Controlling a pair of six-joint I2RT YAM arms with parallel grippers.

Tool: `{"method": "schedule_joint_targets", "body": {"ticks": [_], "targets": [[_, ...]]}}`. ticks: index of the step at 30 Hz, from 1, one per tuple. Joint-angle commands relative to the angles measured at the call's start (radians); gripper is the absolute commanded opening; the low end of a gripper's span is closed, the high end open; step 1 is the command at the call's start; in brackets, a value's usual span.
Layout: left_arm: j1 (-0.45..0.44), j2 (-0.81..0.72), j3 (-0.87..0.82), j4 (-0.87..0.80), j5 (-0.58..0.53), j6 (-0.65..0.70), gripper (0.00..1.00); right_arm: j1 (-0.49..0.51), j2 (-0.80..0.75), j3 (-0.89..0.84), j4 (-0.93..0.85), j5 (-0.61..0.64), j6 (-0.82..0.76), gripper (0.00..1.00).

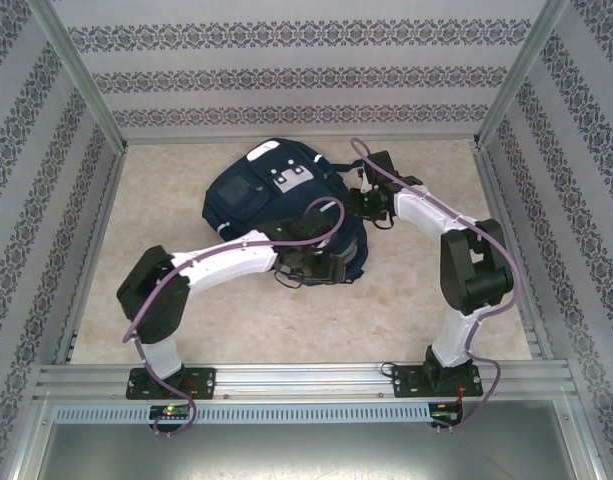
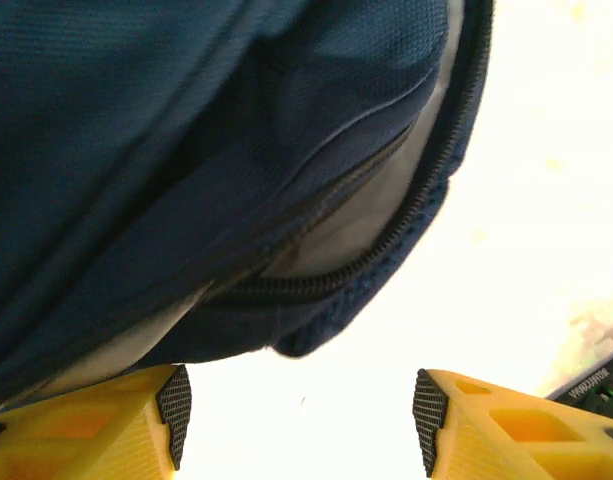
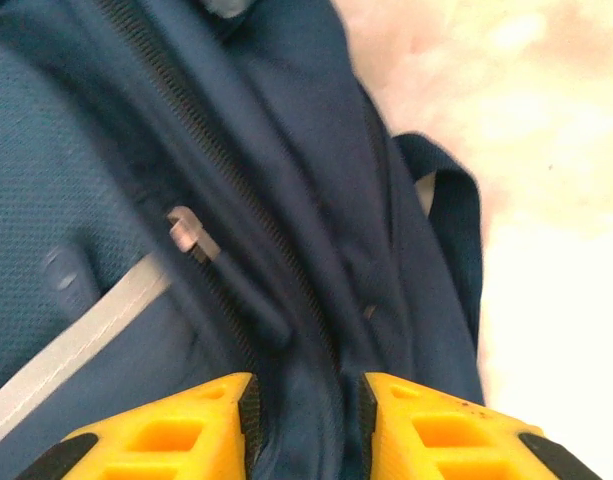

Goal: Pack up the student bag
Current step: Rotate the student bag at the top-center of the table.

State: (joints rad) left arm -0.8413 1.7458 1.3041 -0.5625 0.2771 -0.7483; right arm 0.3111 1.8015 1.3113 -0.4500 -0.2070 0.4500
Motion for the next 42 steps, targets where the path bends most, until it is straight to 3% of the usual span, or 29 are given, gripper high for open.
{"method": "schedule_joint_targets", "body": {"ticks": [1, 8, 14, 17, 21, 28, 32, 36, 42], "targets": [[0.070, -0.166, -0.055, -0.046, -0.023, 0.015, 0.63, 0.048, -0.093, -0.040, -0.039, -0.063, 0.020, 0.35], [0.264, -0.384, -0.187, -0.147, -0.083, -0.023, 0.63, 0.212, -0.164, -0.065, -0.051, -0.051, 0.078, 0.35], [0.473, -0.407, -0.254, -0.134, -0.056, 0.005, 0.63, 0.349, -0.147, -0.100, -0.017, -0.069, 0.130, 0.35], [0.555, -0.385, -0.264, -0.114, -0.048, 0.020, 0.63, 0.353, -0.130, -0.135, -0.018, -0.066, 0.126, 0.34], [0.651, -0.336, -0.278, -0.070, 0.022, 0.020, 0.63, 0.283, -0.121, -0.182, -0.037, -0.031, 0.062, 0.34], [0.675, -0.266, -0.297, 0.007, 0.104, -0.010, 0.63, 0.091, -0.013, -0.123, -0.054, 0.004, -0.075, 0.33], [0.674, -0.216, -0.323, 0.085, 0.150, -0.061, 0.63, 0.002, 0.051, -0.047, -0.064, -0.021, -0.068, 0.33], [0.673, -0.164, -0.346, 0.209, 0.214, -0.136, 0.63, -0.006, 0.025, -0.004, -0.064, -0.016, -0.077, 0.34], [0.668, -0.077, -0.342, 0.319, 0.212, -0.193, 0.63, 0.044, -0.101, -0.027, -0.039, -0.004, -0.064, 0.37]]}}
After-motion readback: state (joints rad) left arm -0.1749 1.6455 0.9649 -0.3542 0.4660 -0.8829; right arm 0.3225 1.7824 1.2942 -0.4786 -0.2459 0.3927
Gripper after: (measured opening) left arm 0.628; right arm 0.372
